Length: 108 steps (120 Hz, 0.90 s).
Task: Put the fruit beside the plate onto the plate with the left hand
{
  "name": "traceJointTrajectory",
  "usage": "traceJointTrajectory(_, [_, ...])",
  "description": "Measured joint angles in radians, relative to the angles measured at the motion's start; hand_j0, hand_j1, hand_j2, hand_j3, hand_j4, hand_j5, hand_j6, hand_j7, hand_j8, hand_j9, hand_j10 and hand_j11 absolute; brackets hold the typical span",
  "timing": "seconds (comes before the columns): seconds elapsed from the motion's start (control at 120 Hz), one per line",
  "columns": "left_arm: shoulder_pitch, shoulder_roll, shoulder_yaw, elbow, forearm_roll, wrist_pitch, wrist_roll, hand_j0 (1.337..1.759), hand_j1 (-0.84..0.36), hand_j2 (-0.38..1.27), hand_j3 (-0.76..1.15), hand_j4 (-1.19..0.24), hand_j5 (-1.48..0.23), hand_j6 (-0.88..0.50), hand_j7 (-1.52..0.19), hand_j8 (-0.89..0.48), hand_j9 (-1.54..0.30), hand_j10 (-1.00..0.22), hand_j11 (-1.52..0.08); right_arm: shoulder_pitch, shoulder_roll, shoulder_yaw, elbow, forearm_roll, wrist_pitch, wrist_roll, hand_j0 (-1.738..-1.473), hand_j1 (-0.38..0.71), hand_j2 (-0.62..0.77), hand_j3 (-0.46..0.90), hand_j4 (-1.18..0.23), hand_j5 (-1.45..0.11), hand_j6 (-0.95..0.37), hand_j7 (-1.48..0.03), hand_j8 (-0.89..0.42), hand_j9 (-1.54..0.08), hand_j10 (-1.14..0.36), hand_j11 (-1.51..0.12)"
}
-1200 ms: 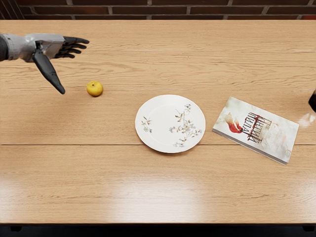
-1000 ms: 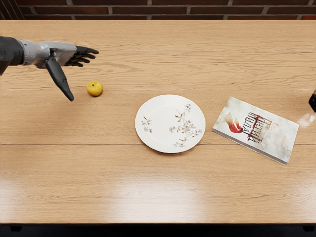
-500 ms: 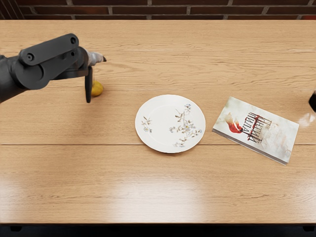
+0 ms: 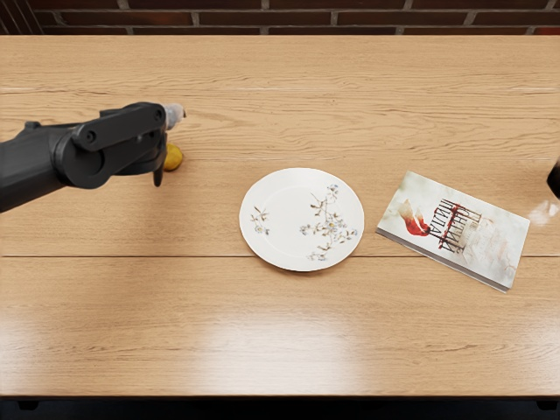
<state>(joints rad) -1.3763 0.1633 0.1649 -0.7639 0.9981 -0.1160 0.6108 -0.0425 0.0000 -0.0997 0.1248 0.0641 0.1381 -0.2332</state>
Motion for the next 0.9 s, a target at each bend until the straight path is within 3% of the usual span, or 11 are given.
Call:
traceJointTrajectory(0.35, [0.022, 0.0, 0.004, -0.014, -0.002, 0.038, 0.0, 1.658, 0.08, 0.05, 0.0, -0.23, -0.29, -0.23, -0.29, -0.23, -0.29, -0.23, -0.29, -0.002, 0.0, 0.0, 0.0, 0.0, 0.0, 0.0, -1.658, -0.35, 0.0, 0.0, 0.0, 0.0, 0.0, 0.0, 0.0, 0.0, 0.0, 0.0])
traceJointTrajectory(0.508, [0.039, -0.019, 0.005, 0.032, 0.002, 0.051, -0.001, 1.658, 0.05, 0.05, 0.0, -0.25, -0.33, -0.25, -0.33, -0.25, -0.33, -0.25, -0.33, -0.003, 0.0, 0.0, 0.0, 0.0, 0.0, 0.0, -1.658, -0.35, 0.0, 0.0, 0.0, 0.0, 0.0, 0.0, 0.0, 0.0, 0.0, 0.0])
traceJointTrajectory(0.617, [0.053, -0.054, 0.006, 0.11, 0.003, 0.052, -0.033, 1.658, 0.04, 0.05, 0.0, -0.26, -0.34, -0.26, -0.34, -0.26, -0.34, -0.26, -0.34, -0.003, 0.0, 0.0, 0.0, 0.0, 0.0, 0.0, -1.658, -0.35, 0.0, 0.0, 0.0, 0.0, 0.0, 0.0, 0.0, 0.0, 0.0, 0.0])
traceJointTrajectory(0.9, [0.077, -0.121, 0.007, 0.224, 0.003, 0.055, -0.119, 1.658, 0.03, 0.06, 0.0, -0.27, -0.35, -0.27, -0.35, -0.27, -0.35, -0.27, -0.35, -0.003, 0.0, 0.0, 0.0, 0.002, 0.0, 0.0, -1.658, -0.35, 0.0, 0.0, 0.0, 0.0, 0.0, 0.0, 0.0, 0.0, 0.0, 0.0])
